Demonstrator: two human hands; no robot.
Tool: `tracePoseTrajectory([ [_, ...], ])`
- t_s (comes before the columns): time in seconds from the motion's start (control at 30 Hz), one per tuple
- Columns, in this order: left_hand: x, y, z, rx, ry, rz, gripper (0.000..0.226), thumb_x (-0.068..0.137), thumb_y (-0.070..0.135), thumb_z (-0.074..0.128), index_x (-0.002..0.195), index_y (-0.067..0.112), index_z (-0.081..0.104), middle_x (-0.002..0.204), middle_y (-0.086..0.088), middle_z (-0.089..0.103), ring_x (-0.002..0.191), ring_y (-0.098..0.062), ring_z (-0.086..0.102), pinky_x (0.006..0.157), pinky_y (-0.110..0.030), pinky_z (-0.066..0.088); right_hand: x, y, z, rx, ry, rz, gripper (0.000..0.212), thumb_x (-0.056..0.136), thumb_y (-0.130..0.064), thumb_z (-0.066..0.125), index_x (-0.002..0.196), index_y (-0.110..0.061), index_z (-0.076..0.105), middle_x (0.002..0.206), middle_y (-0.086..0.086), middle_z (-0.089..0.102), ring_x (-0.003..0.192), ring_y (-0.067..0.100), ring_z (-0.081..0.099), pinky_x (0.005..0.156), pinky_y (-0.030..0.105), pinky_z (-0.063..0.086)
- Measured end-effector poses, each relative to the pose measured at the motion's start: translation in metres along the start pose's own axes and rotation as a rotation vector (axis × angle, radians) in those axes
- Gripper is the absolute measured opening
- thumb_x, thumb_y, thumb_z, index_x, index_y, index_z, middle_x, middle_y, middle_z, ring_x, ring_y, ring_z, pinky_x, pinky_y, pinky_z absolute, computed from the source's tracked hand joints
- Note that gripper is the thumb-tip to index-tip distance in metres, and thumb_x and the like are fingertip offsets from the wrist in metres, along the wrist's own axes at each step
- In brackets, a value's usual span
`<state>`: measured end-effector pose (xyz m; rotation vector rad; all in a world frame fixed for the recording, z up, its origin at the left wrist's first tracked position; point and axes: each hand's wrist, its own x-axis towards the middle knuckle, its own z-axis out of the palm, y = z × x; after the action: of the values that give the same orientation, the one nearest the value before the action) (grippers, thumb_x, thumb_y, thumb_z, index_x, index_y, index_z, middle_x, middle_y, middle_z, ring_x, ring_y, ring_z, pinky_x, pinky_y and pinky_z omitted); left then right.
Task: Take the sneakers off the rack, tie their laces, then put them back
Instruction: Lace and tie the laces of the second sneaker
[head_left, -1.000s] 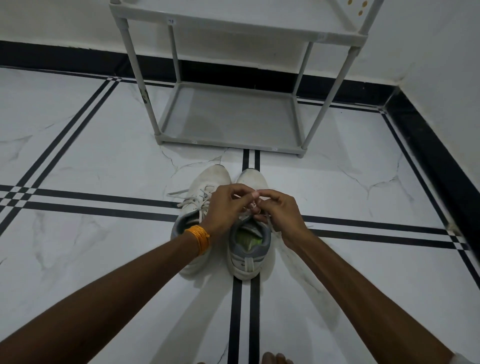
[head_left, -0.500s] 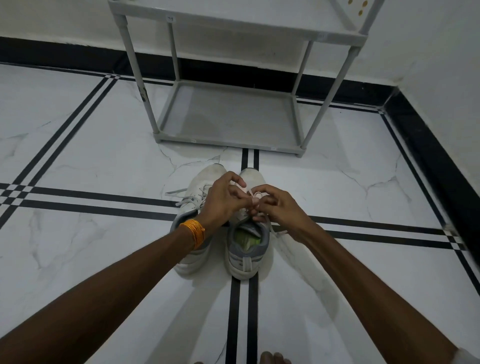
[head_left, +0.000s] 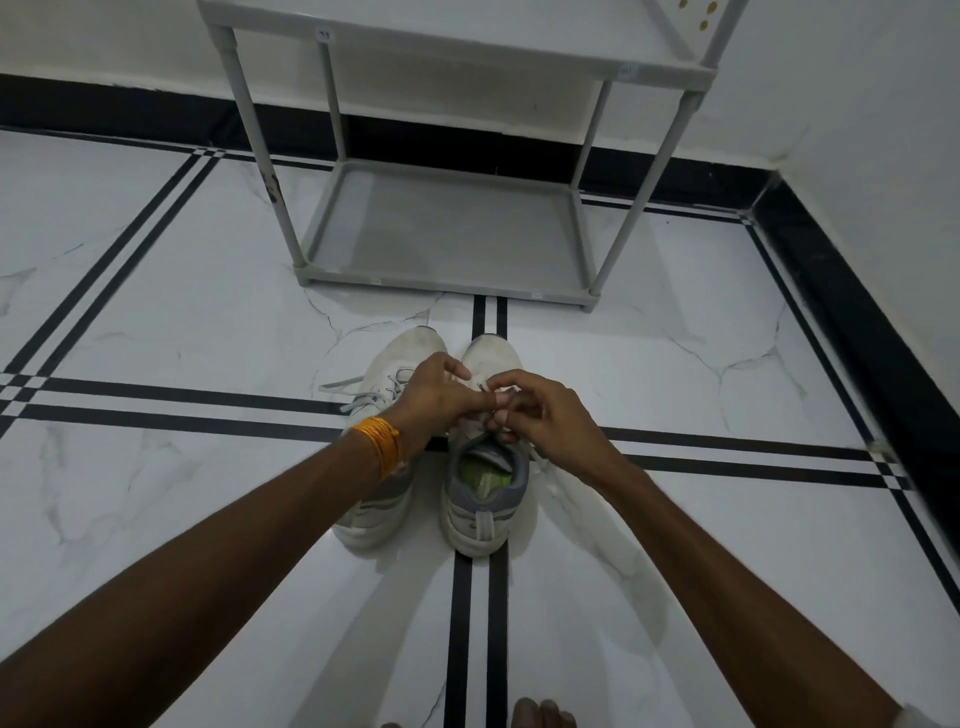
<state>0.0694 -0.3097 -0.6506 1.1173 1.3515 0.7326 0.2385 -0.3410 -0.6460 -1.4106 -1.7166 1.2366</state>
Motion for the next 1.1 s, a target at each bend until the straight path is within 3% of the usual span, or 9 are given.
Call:
tracePoseTrajectory([
  [0.13,0.0,0.0,-0.002,0.078,-0.25,0.089,0.026,0.087,0.022,0.07,0.101,0.002,0.06,0.076,-0.007,0.069,0.063,-0.01,0.064,0.053,-0.017,0.049,0.0,0.001,0.001,-0.106,0.031,-0.047,0.033,0.091,-0.002,0.061,0.118,-0.02,0.063,0.099,0.007,0.074,0.089,0.016,0.073,0.08,0.035,0.061],
  [0.3,-0.003,-0.012,0.009,0.136,-0.04,0.264,0.018,0.086,0.025,0.071,0.083,0.012,0.059,0.081,-0.01,0.072,0.069,-0.017,0.069,0.062,-0.027,0.053,-0.007,0.0,0.01,-0.05,0.119,-0.003,0.02,0.095,-0.007,0.058,0.11,-0.019,0.051,0.087,0.004,0.075,0.078,0.012,0.073,0.074,0.025,0.06],
  [0.4,-0.005,-0.02,0.011,0.18,0.083,0.362,0.021,0.083,0.025,0.074,0.078,0.012,0.06,0.075,-0.007,0.073,0.069,-0.018,0.071,0.066,-0.032,0.058,-0.012,0.001,0.019,-0.178,0.22,-0.008,0.015,0.095,-0.012,0.057,0.108,-0.019,0.056,0.087,0.002,0.075,0.075,0.009,0.071,0.072,0.02,0.058],
  [0.6,-0.005,-0.017,0.005,0.422,0.106,0.541,0.009,0.08,0.019,0.075,0.084,0.016,0.068,0.079,-0.001,0.073,0.07,-0.012,0.068,0.068,-0.03,0.058,-0.004,-0.001,0.033,-0.614,0.173,0.018,0.025,0.097,-0.019,0.055,0.118,-0.007,0.06,0.114,0.014,0.066,0.101,0.026,0.061,0.089,0.029,0.046],
  [0.67,-0.006,-0.016,0.0,0.48,0.082,0.607,0.007,0.08,0.014,0.075,0.087,0.013,0.072,0.08,-0.002,0.074,0.071,-0.009,0.067,0.069,-0.02,0.055,-0.004,0.004,0.038,-0.716,0.155,0.037,0.033,0.094,-0.023,0.062,0.122,-0.008,0.056,0.12,0.012,0.06,0.108,0.025,0.054,0.092,0.029,0.043],
  [0.73,-0.007,-0.015,-0.003,0.585,0.05,0.68,0.009,0.082,0.015,0.074,0.09,0.012,0.074,0.084,-0.003,0.076,0.075,-0.01,0.068,0.069,-0.01,0.048,-0.003,0.009,0.04,-0.761,0.185,0.022,0.029,0.094,-0.023,0.062,0.118,-0.009,0.057,0.117,0.011,0.059,0.108,0.025,0.052,0.084,0.025,0.039],
  [0.9,-0.005,-0.022,0.001,0.967,0.076,0.86,0.013,0.09,0.017,0.062,0.098,0.013,0.072,0.088,-0.006,0.071,0.082,-0.021,0.063,0.072,-0.032,0.048,-0.003,0.001,0.036,-0.579,0.258,0.073,0.021,0.099,-0.014,0.051,0.108,-0.003,0.066,0.106,0.015,0.065,0.095,0.025,0.059,0.08,0.026,0.044],
  [1.0,-0.001,-0.019,0.006,1.073,0.084,0.785,0.013,0.091,0.015,0.058,0.095,0.012,0.071,0.088,-0.006,0.068,0.084,-0.023,0.059,0.071,-0.032,0.043,-0.006,0.001,0.033,-0.435,0.264,0.08,0.025,0.102,-0.014,0.044,0.102,-0.003,0.066,0.098,0.013,0.066,0.084,0.019,0.057,0.068,0.017,0.04],
  [1.1,-0.003,-0.002,0.007,0.941,0.027,0.484,0.021,0.095,0.019,0.055,0.096,0.009,0.074,0.09,-0.008,0.071,0.081,-0.022,0.063,0.068,-0.028,0.045,-0.009,0.006,0.034,-0.325,0.304,0.083,0.023,0.102,-0.018,0.045,0.096,-0.008,0.065,0.089,0.002,0.063,0.076,0.011,0.054,0.061,0.009,0.037],
])
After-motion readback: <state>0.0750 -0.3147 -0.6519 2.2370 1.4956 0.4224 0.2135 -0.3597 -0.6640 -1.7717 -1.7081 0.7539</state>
